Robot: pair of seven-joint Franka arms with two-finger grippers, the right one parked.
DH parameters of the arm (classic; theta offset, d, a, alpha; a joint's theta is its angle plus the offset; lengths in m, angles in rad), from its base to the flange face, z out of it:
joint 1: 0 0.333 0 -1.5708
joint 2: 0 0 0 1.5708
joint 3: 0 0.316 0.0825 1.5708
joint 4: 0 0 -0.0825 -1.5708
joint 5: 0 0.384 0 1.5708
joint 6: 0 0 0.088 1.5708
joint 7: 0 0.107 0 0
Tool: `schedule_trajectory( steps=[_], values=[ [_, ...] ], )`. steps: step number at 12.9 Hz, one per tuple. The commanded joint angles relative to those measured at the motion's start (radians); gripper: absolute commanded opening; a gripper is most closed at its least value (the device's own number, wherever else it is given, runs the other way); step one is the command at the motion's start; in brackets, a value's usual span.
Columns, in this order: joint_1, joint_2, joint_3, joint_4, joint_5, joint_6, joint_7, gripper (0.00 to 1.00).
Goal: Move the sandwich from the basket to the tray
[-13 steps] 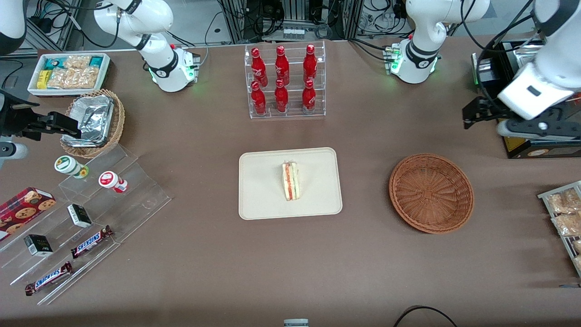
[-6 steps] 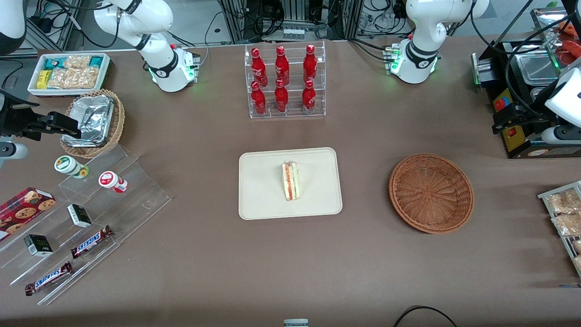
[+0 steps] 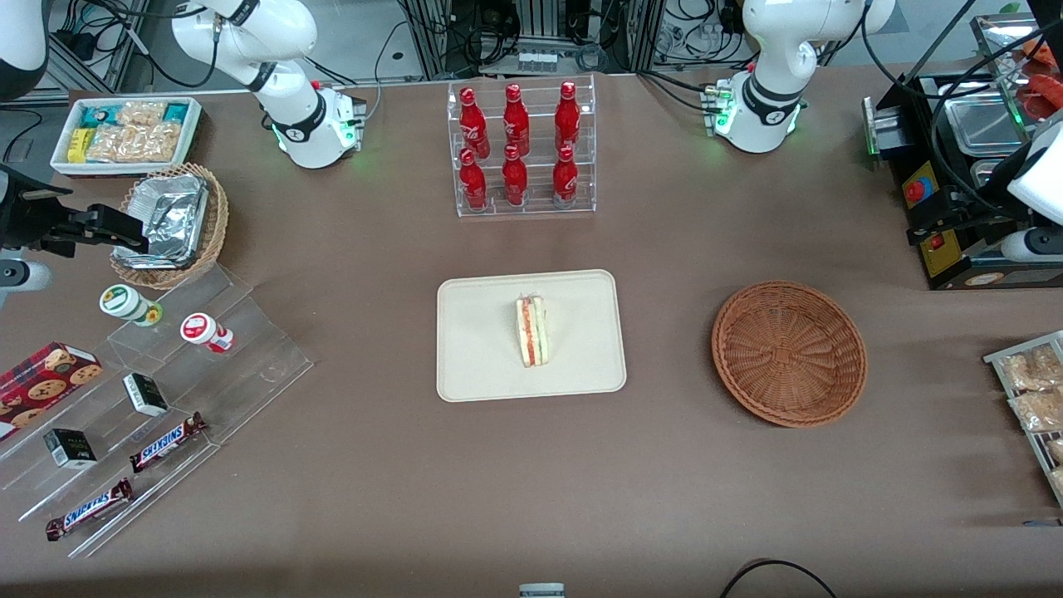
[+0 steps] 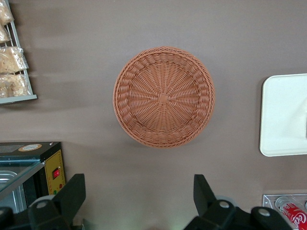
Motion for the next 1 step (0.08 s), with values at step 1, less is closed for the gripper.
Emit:
schedule_trajectory(
  steps=[1],
  values=[
    [0.014,0.008,-0.017,0.027,-0.003,-0.027,0.006,0.99]
  ],
)
